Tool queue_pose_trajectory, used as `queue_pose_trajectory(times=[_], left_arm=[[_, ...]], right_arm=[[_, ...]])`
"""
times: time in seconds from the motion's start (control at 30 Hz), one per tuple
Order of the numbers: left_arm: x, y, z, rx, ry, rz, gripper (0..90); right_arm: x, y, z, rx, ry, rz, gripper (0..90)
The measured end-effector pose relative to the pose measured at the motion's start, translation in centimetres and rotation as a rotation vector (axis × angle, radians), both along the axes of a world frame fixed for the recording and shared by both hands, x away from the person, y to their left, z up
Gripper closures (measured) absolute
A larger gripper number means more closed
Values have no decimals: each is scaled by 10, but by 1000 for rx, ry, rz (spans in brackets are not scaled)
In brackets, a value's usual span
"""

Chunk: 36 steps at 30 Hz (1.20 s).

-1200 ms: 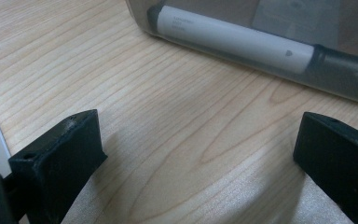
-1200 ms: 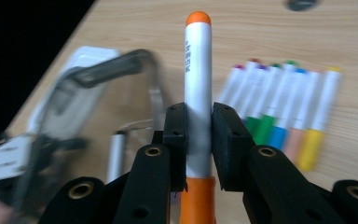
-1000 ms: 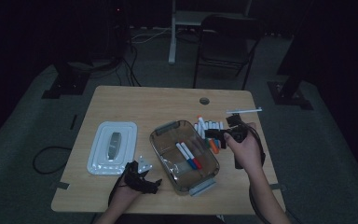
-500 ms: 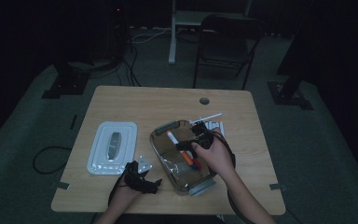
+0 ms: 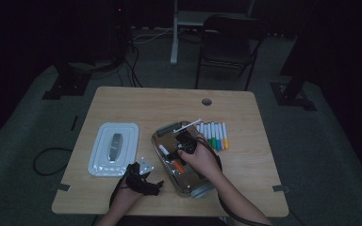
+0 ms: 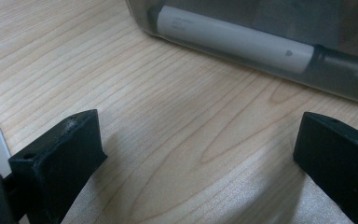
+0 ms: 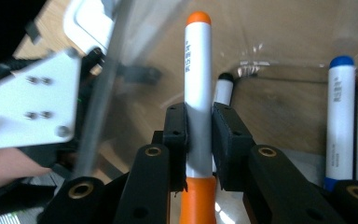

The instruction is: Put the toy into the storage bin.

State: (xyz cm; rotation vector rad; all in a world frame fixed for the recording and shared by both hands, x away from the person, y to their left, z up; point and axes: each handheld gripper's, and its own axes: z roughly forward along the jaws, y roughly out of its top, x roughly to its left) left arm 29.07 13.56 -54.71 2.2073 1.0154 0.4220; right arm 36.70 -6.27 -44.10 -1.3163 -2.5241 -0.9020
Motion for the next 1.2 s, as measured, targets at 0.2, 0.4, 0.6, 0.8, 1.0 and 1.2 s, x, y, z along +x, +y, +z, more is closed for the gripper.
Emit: queue_pose_trajectory(times=[0.2,0.4,0.6,0.8,1.0,1.2], left_arm=[[0,0,0,0,0,0,19],[0,0,0,-1,0,1,19],[0,0,0,0,-1,0,19],[0,0,0,0,-2,1,19],[0,0,0,0,-1,0,19],[0,0,0,0,0,0,19]], right_arm=[[5,11,-17,-60,36,19,765],[10,18,-31,-111,70,28,765],[10,21,-35,-155,84,47,762],[9,21,-39,-174,111,67,752],[10,12,-34,-143,82,50,720],[6,-11,0,-54,-7,36,691]])
